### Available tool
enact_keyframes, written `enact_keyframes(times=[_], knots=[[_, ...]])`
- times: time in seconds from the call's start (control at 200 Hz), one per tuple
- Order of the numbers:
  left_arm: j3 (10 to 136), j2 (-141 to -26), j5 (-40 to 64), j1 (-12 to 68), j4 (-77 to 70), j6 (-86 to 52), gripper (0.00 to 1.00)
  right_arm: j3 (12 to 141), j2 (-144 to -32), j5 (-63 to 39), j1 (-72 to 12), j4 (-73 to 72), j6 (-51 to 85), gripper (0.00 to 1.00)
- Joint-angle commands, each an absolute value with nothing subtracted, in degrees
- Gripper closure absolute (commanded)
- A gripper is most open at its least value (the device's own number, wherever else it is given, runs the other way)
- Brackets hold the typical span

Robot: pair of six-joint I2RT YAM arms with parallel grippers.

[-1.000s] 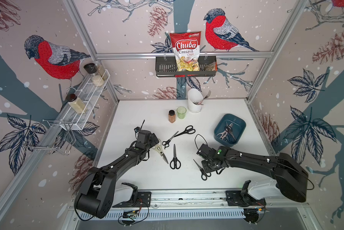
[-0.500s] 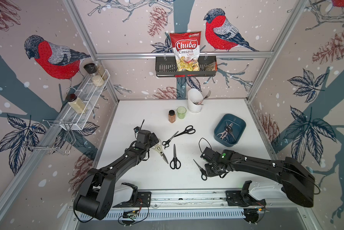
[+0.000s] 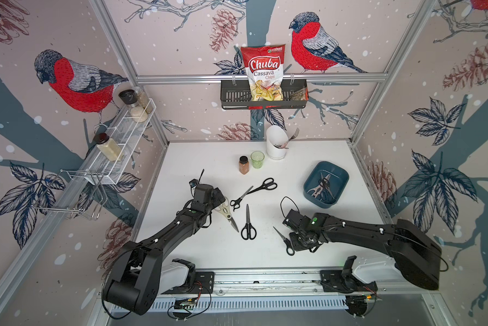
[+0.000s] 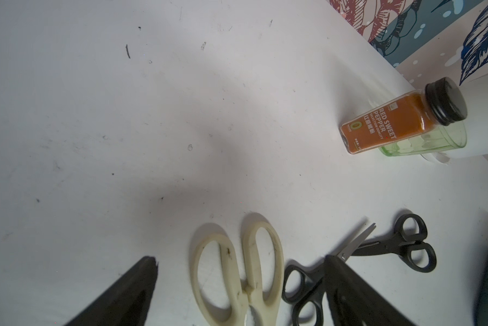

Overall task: Put the scissors into the storage box
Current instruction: Pick up the scissors from the center of the board, then place the scissors in the storage box.

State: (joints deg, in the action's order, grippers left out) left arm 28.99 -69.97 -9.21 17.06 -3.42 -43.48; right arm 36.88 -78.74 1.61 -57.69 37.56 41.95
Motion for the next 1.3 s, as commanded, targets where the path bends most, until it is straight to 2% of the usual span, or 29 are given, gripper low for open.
enact_keyframes(times=[0.0, 0.295, 0.445, 0.655, 0.81, 1.06, 1.295], knots=[[28.92, -69.63, -10.02, 16.96, -3.01, -43.28, 0.04, 36.05, -79.95, 1.68, -57.74, 35.60, 42.10, 0.79], [29.17, -69.43, -10.23, 16.97, -2.99, -43.07, 0.04, 36.51, -79.33, 2.03, -57.06, 35.39, 42.18, 0.94], [29.44, -69.41, -10.28, 17.02, -2.95, -42.81, 0.04, 39.28, -76.38, 1.46, -53.34, 35.94, 41.55, 1.00], [30.22, -69.85, -10.27, 17.01, -2.98, -42.04, 0.04, 44.67, -70.34, -2.12, -39.05, 35.52, 37.46, 1.00], [31.29, -70.60, -10.54, 17.03, -2.30, -40.13, 0.04, 49.06, -70.11, -4.39, -26.68, 34.25, 34.03, 1.00], [31.80, -71.30, -10.24, 17.00, -2.45, -37.67, 0.04, 55.87, -77.50, -5.80, -10.93, 29.16, 31.42, 1.00], [31.65, -71.10, -9.79, 17.06, -0.94, -37.62, 0.04, 57.84, -84.81, -2.02, -3.04, 25.78, 33.08, 1.00]])
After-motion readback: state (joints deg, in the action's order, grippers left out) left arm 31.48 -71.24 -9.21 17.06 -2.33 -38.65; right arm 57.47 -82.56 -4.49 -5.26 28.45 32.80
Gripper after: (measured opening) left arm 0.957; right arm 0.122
